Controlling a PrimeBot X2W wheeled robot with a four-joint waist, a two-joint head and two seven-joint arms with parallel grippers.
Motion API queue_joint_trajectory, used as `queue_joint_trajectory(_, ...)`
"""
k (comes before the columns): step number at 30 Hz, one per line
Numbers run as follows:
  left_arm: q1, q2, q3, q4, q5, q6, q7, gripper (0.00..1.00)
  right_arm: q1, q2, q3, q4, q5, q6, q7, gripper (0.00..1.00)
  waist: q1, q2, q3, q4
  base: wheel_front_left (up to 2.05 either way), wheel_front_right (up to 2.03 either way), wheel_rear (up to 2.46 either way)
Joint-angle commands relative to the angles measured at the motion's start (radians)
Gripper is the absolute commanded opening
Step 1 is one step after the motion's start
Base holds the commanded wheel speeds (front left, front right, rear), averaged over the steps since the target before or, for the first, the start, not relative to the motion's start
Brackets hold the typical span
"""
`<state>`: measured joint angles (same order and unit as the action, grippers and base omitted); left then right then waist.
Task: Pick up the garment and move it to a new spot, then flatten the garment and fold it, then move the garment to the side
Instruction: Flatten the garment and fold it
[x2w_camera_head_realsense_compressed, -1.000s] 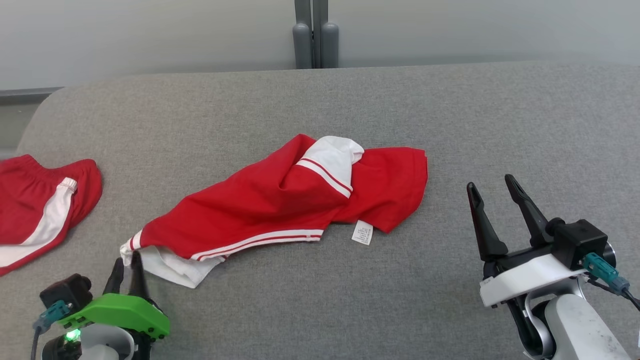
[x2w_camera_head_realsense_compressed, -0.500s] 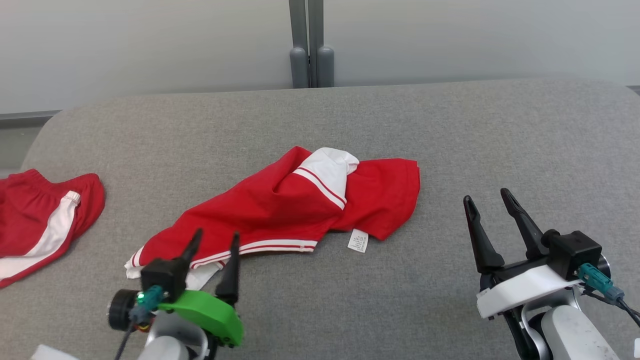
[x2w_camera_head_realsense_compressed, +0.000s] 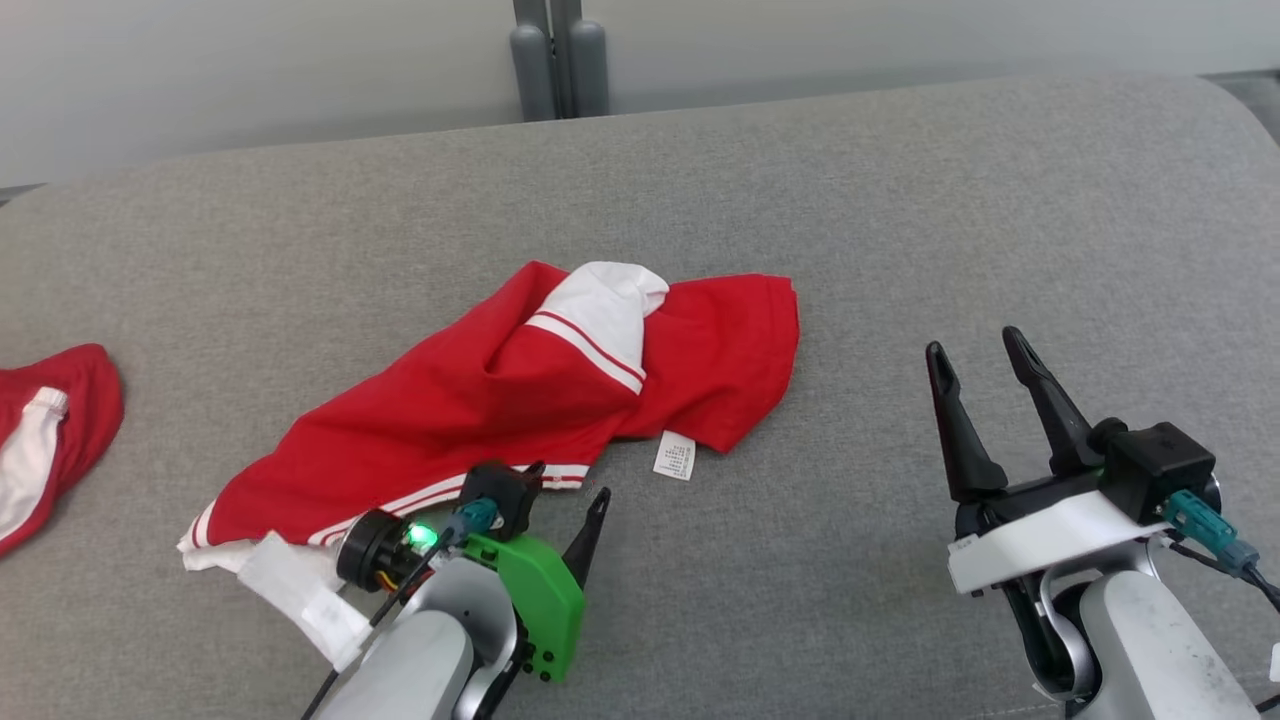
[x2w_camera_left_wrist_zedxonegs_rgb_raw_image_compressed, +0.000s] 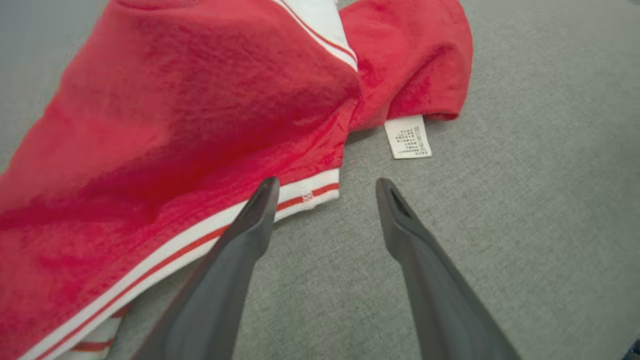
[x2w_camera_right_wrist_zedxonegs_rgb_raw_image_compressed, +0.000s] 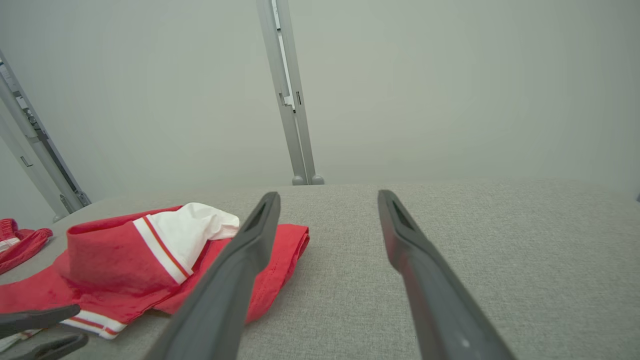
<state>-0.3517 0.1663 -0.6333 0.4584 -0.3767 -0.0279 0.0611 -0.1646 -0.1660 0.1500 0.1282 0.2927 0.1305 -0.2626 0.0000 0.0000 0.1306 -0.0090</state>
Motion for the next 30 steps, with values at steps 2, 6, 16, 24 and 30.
queue_joint_trajectory(2, -0.047, -0.012, -0.003, 0.041, 0.015, 0.009, 0.002, 1.0, -0.016, 0.007, -0.001, -0.005, -0.007, 0.0, -0.003, 1.0, 0.0, 0.0, 0.04, -0.044, 0.0, 0.0, 0.0)
queue_joint_trajectory(6, -0.099, -0.013, -0.023, 0.139, 0.062, 0.049, 0.018, 1.0, -0.029, 0.015, -0.003, -0.003, -0.007, 0.0, -0.003, 1.0, 0.0, 0.0, 0.051, -0.069, 0.0, 0.0, 0.0)
queue_joint_trajectory(16, -0.119, -0.013, -0.02, 0.202, 0.08, 0.108, -0.055, 0.0, -0.009, 0.027, -0.026, -0.009, -0.011, 0.0, -0.003, 1.0, 0.0, 0.0, 0.045, -0.075, 0.0, 0.0, 0.0)
queue_joint_trajectory(24, -0.089, 0.055, 0.035, -0.054, 0.025, 0.099, -0.047, 0.0, 0.002, 0.025, -0.036, -0.018, -0.018, 0.0, -0.003, 1.0, 0.0, 0.0, 0.044, -0.039, 0.0, 0.0, 0.0)
queue_joint_trajectory(30, -0.144, 0.185, 0.157, -0.282, -0.056, 0.1, 0.057, 0.0, -0.024, 0.023, -0.031, -0.029, -0.018, 0.0, -0.003, 1.0, 0.0, 0.0, 0.083, -0.038, 0.0, 0.0, 0.0)
